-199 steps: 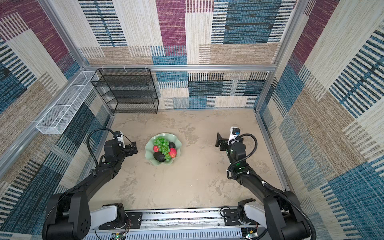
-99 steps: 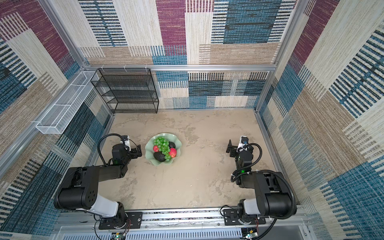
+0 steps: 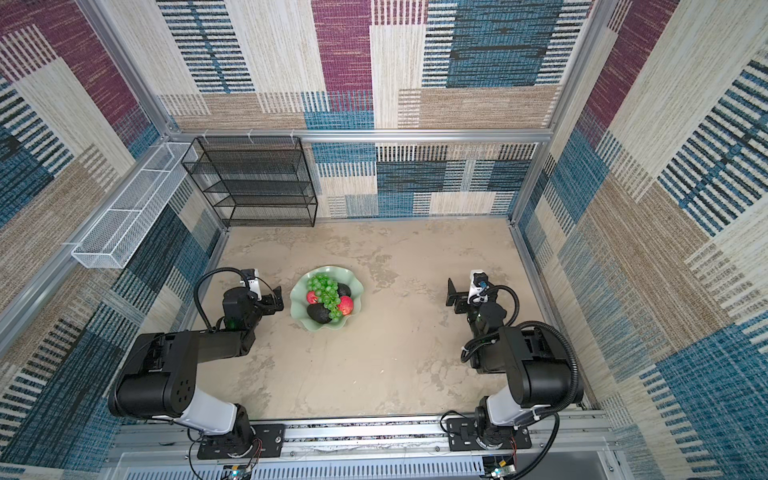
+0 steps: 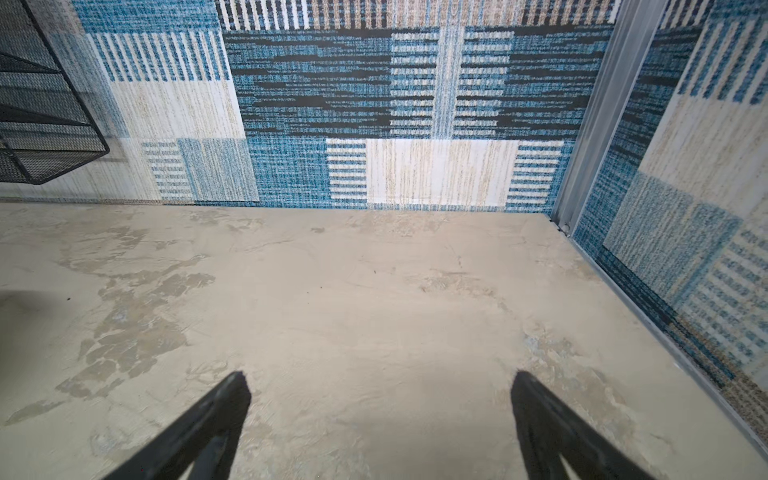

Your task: Place and organize the fake fruits in the fruit bowl

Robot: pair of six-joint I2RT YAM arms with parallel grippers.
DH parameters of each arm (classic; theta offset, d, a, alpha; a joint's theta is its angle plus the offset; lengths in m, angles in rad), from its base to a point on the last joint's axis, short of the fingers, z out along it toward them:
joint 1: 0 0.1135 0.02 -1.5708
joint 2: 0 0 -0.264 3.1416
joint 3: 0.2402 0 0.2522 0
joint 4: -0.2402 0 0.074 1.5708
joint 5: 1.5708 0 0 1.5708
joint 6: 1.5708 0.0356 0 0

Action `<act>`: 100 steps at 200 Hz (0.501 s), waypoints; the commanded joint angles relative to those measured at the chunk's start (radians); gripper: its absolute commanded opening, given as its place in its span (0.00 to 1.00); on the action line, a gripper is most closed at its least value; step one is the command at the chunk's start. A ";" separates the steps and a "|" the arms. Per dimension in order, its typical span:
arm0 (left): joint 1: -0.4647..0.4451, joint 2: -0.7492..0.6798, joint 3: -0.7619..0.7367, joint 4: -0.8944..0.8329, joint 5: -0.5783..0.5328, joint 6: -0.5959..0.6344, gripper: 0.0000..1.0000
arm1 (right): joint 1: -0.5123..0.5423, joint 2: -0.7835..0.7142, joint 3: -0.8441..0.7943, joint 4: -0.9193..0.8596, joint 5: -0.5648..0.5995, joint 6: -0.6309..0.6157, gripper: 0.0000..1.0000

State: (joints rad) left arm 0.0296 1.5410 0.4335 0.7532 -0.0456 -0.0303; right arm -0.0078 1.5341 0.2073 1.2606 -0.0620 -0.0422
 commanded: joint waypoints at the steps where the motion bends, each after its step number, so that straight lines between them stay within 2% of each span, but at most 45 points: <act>1: -0.010 0.000 -0.003 0.057 -0.003 0.031 0.99 | 0.000 -0.002 0.005 0.014 0.020 0.012 1.00; 70: -0.019 0.000 -0.006 0.064 -0.013 0.040 0.99 | 0.000 0.001 0.007 0.016 0.019 0.012 0.99; 100: -0.007 0.007 0.010 0.039 0.017 0.032 0.99 | 0.000 0.001 0.007 0.016 0.019 0.010 1.00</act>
State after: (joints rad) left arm 0.0135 1.5455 0.4332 0.7708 -0.0475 -0.0227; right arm -0.0078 1.5341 0.2085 1.2587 -0.0490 -0.0414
